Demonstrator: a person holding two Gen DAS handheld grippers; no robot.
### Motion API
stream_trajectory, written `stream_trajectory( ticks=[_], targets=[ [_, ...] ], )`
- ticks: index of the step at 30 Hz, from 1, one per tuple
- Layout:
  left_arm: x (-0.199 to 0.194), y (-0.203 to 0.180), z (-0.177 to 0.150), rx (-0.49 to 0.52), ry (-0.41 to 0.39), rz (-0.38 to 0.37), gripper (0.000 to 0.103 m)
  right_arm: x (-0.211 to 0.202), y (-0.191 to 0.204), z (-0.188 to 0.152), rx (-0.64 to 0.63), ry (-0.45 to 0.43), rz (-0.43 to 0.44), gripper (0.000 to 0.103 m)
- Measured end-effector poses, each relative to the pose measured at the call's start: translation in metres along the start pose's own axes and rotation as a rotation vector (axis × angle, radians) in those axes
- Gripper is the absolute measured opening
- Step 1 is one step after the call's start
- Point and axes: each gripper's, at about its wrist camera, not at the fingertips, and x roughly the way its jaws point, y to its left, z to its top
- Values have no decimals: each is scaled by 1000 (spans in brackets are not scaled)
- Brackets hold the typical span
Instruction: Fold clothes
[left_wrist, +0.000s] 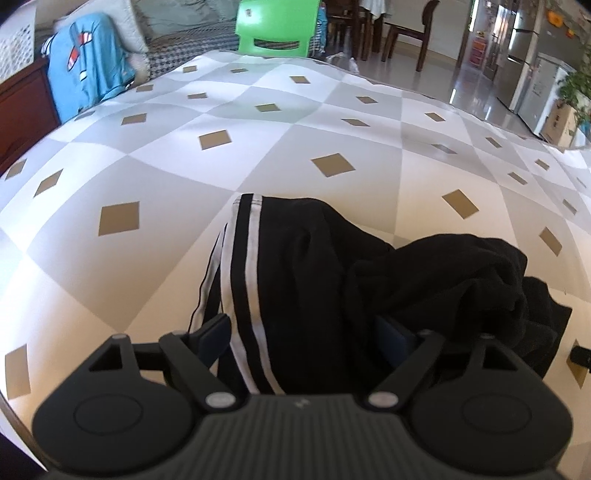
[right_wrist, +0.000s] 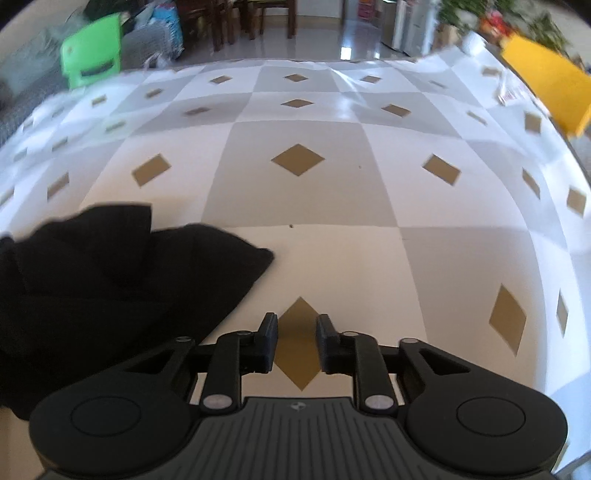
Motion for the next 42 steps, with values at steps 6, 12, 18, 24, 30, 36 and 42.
stream_trajectory(
  ticks=[6, 12, 18, 24, 30, 36, 42],
  targets=[
    [-9, 2, 1, 3, -18, -24, 83, -22, -2, 6, 61, -99, 130, 36],
    [-19, 8, 6, -38, -43, -62, 84, -35, 20, 14, 53, -166, 315, 45],
    [-17, 26, 12, -110, -58, -20, 84, -31, 49, 18, 29, -141, 477, 53],
    [-9, 33, 11, -133, -45, 7, 87, -20, 68, 20, 37, -118, 458, 59],
    [-10, 36, 12, -156, -58, -5, 87, -1, 71, 24, 91, -77, 398, 63],
    [-3, 38, 11, -165, -33, -13, 89, 21, 69, 23, 167, -42, 420, 64],
    [0, 38, 9, -163, -28, -10, 90, 29, 69, 21, 195, -17, 468, 29]
  ],
)
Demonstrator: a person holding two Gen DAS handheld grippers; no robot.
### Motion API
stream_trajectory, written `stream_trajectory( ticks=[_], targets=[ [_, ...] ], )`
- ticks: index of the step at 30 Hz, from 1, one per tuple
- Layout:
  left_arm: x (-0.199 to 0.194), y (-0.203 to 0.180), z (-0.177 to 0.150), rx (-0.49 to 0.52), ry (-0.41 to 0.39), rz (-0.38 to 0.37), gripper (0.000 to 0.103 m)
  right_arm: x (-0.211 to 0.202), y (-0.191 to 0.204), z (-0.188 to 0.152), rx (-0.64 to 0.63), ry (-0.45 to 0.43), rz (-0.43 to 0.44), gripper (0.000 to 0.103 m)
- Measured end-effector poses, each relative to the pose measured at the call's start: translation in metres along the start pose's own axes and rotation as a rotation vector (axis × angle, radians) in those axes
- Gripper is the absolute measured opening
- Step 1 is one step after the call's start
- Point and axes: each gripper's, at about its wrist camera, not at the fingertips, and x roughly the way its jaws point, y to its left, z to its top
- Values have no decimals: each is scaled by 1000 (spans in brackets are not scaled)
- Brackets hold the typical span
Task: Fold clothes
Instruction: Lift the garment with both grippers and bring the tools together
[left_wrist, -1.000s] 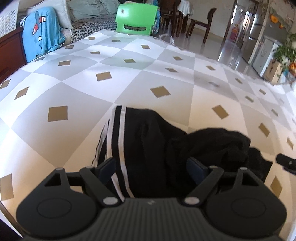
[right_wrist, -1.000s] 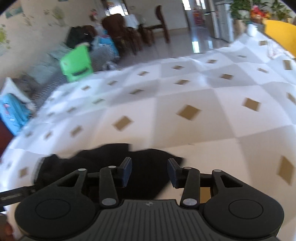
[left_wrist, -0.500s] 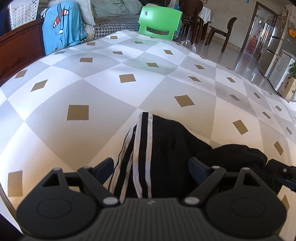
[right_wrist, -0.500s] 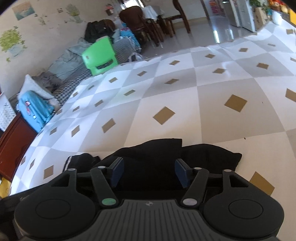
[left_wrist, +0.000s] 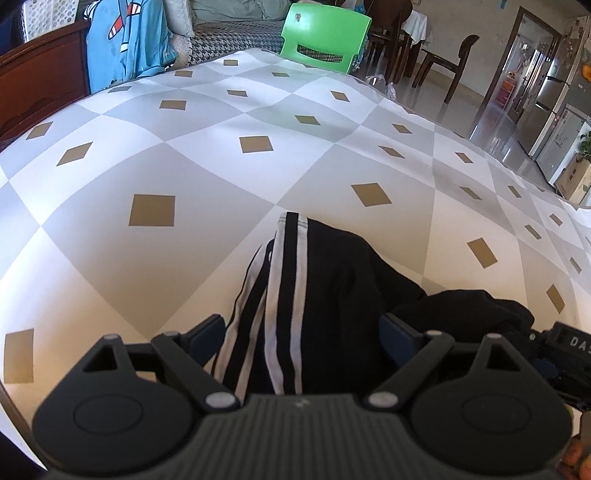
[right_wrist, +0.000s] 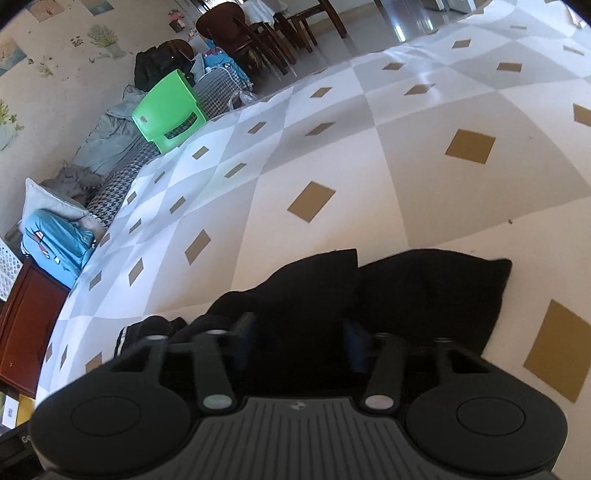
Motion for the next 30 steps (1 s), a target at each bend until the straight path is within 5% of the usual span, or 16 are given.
stream_trajectory(
  ticks=[6, 16, 21, 26, 30],
  targets=[
    [-2, 3, 2, -22, -8, 15, 90, -17, 12, 4, -39, -26, 66, 7],
    [-15, 11, 11, -69, -63, 48, 93, -62, 29, 7, -107, -56, 281, 6],
    [-25, 19, 19, -105, -104, 40, 97, -84, 52, -9, -273, -13, 388, 6],
    [-32, 19, 22, -105, -115, 13, 98, -93, 68, -35, -442, 34, 371, 6],
    [-30, 14, 17, -88, -89, -1, 98, -88, 57, -40, -428, 44, 293, 7]
  ],
)
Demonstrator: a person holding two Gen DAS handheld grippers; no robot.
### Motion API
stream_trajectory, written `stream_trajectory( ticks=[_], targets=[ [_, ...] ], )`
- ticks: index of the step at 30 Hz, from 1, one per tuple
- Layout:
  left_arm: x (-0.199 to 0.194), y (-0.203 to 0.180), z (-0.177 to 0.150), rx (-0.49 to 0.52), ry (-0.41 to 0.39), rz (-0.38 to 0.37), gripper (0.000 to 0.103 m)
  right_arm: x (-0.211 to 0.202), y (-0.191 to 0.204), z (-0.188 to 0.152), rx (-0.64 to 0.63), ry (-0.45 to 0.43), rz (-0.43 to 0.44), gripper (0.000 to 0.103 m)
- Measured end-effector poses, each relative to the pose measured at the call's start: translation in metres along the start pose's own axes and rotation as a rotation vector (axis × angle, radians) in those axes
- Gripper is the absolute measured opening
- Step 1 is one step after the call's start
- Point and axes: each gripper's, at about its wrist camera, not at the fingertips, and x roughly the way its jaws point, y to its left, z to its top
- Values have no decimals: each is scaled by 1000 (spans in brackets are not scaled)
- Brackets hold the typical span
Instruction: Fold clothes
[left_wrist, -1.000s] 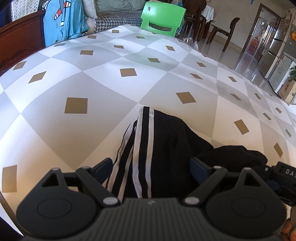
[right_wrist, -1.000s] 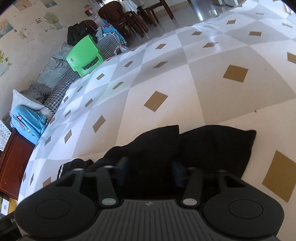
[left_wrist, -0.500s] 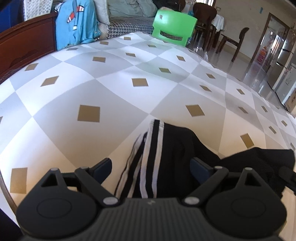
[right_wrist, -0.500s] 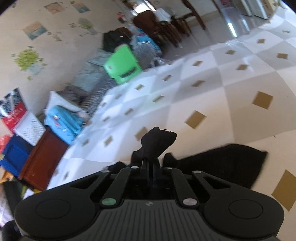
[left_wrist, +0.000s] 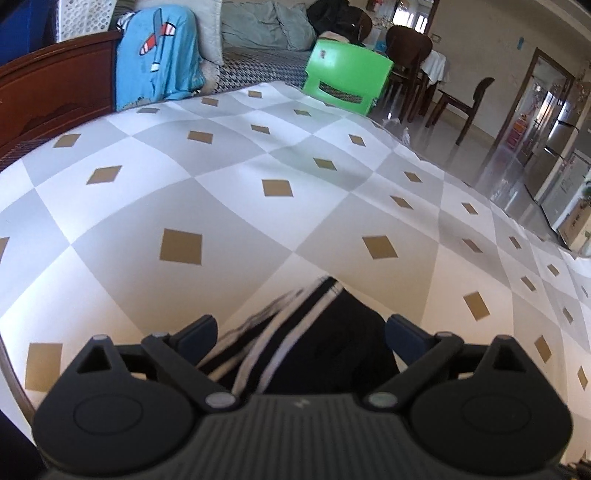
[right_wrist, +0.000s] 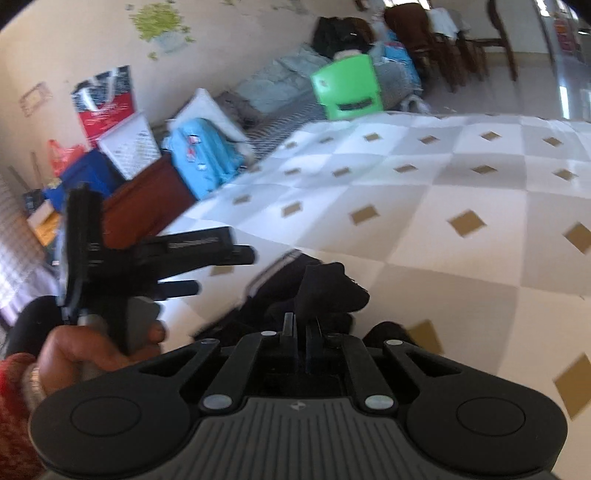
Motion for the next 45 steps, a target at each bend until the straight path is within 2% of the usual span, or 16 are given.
stream_trajectory(
  ticks=[2, 3, 4, 6, 9, 26, 30, 32, 34, 37, 41, 45],
  targets=[
    [3, -3, -4, 16, 21, -10, 98, 0, -8, -2, 30, 2, -28, 8],
    [4, -5, -6, 25, 28, -11, 98, 0, -13, -2, 52, 3, -35, 13],
    [5, -7, -8, 34, 36, -13, 98, 0, -18, -3, 78, 9, -35, 26],
    [6, -8, -10, 45, 43, -12, 98, 1, -26, -4, 125, 26, -27, 39],
    [8, -8, -12, 46, 55, -11, 98, 5, -36, -6, 189, 63, -17, 48],
    [24, -4, -14, 39, 81, 27, 98, 33, -31, -19, 158, 109, -69, 58],
    [38, -3, -17, 37, 118, 54, 98, 37, -32, -21, 166, 105, -63, 58],
    [43, -2, -19, 32, 133, 62, 98, 39, -33, -21, 184, 103, -56, 53],
    [47, -1, -21, 24, 143, 57, 95, 40, -34, -21, 190, 101, -53, 31],
    [49, -3, -23, 37, 155, 53, 83, 40, -32, -20, 185, 93, -60, 16],
    [45, -6, -24, 59, 145, 48, 58, 32, -23, -14, 147, 41, -81, 12],
    [35, -4, -20, 38, 115, 11, 45, 18, -12, -3, 110, -24, -85, 12]
  ],
)
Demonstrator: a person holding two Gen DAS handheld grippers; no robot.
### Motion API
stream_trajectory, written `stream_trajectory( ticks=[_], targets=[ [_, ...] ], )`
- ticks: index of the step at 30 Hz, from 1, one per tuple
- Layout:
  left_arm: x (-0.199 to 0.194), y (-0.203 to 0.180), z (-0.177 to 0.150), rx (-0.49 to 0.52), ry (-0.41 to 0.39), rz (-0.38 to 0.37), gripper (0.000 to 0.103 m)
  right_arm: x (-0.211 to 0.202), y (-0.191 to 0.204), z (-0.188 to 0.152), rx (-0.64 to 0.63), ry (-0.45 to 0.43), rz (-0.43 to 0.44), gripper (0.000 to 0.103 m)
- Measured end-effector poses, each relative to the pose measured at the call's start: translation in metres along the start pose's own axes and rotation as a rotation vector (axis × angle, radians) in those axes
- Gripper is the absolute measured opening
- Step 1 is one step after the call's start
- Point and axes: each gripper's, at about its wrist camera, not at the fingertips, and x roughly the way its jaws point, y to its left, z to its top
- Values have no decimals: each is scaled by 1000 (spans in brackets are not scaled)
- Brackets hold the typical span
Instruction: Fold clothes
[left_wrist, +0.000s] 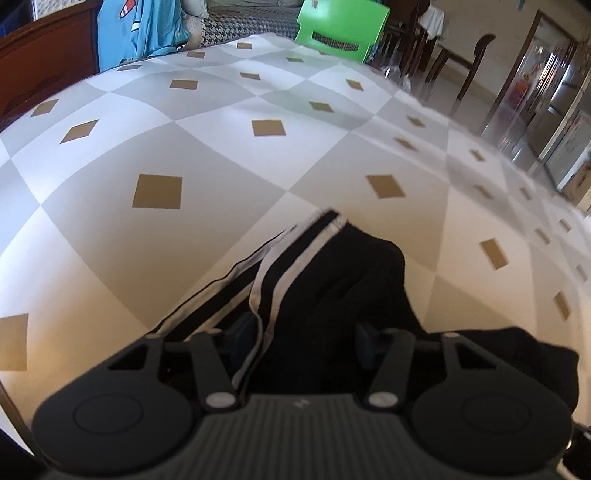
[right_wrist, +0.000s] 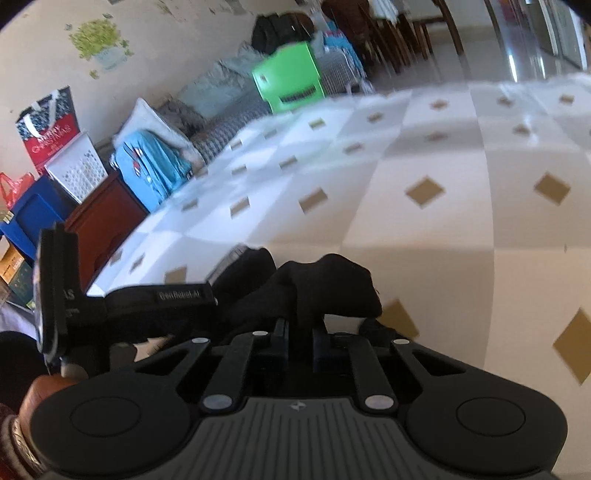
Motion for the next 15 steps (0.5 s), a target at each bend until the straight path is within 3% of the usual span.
stream_trajectory(
  ticks=[4, 15],
  targets=[
    [-11, -3, 3, 15, -56, 17, 24, -15, 11, 10, -31, -63, -1, 11],
    [-40, 1, 14, -18, -180, 64, 24, -67, 25, 42, -67, -267, -15, 11]
  ],
)
